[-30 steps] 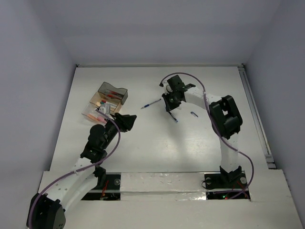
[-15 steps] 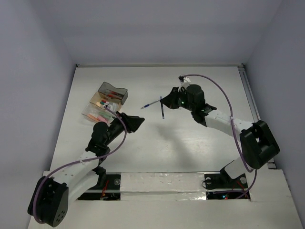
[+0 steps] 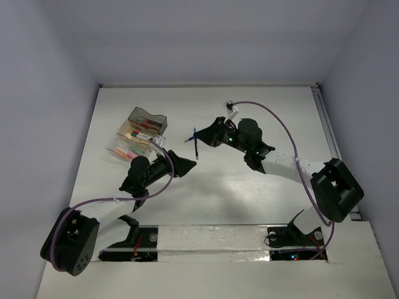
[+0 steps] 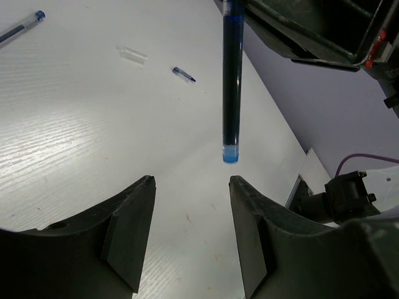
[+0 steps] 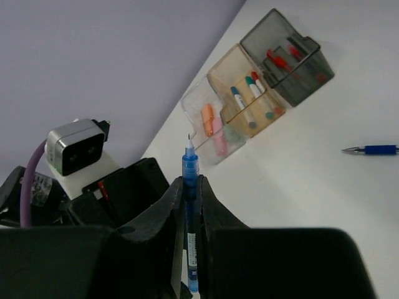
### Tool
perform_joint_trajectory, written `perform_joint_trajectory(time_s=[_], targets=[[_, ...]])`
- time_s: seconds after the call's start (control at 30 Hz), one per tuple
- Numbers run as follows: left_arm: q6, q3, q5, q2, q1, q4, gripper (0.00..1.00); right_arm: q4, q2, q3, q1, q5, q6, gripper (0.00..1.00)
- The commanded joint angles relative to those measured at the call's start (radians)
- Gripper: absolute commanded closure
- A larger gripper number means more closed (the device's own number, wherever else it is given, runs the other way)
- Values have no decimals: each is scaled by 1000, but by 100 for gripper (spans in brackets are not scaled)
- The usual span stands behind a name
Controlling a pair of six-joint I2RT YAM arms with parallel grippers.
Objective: Sort the stationery into containers
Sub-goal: Pick up the pen from the center of the board, then move the pen cap to the center of the board.
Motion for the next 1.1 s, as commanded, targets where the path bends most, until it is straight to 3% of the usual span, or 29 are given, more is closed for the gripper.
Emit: perform_joint_trajectory(time_s=[0.0, 0.6, 0.7, 0.77, 0.8, 0.83, 0.87, 1.0, 1.03, 1.07], targets=[[18, 41, 17, -6, -4, 65, 53, 104, 14, 11, 31, -21, 17, 100], [9, 0, -26, -83, -4, 108, 54, 213, 49, -18, 96, -103, 107, 100], [3, 1, -25, -77, -4, 111, 59, 213, 57, -17, 96, -103, 106, 100], [-1, 1, -26, -77, -4, 112, 70, 214, 57, -18, 96, -101, 107, 100], [1, 1, -26, -77, -4, 112, 75, 214, 59, -20, 96, -98, 107, 100], [3, 1, -26, -77, -4, 111, 90, 213, 59, -21, 96, -95, 106, 100], [3, 1, -31, -80, -4, 106, 97, 211, 59, -23, 96, -90, 104, 100], [7, 7, -37, -85, -4, 86, 100, 178, 48, -23, 96, -72, 92, 100], [9, 7, -37, -86, -4, 83, 100, 164, 36, -21, 96, -66, 75, 97], [9, 9, -40, -89, -4, 79, 100, 141, 28, -17, 96, -60, 60, 85]])
